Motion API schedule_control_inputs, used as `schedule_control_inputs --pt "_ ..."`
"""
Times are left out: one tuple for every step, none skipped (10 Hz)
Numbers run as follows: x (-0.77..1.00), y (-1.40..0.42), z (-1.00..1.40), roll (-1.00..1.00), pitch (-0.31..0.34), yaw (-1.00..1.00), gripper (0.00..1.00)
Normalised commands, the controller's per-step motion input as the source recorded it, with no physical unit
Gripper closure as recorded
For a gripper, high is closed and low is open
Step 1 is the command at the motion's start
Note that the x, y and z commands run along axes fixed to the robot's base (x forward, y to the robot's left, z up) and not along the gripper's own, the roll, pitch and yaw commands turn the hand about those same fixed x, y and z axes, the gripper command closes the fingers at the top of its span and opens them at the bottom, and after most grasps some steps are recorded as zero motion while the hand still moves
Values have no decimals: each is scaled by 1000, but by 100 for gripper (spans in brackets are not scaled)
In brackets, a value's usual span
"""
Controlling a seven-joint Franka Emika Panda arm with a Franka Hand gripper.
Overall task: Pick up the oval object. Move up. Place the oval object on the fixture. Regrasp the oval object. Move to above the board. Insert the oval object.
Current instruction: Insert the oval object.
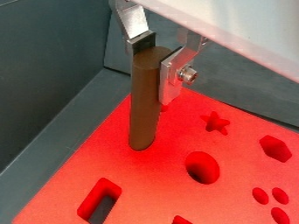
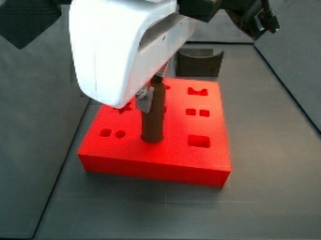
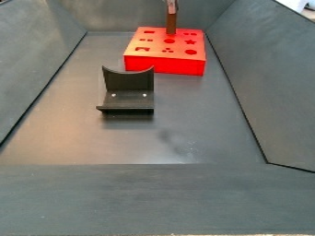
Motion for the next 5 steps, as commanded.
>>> schedule_control_inputs --pt "169 0 -1000 0 0 0 100" --pt "191 0 -1000 0 0 0 100" --pt "0 0 -160 0 -51 0 100" --pt "0 -26 0 29 0 0 100" --pt "0 -11 0 0 -4 0 100"
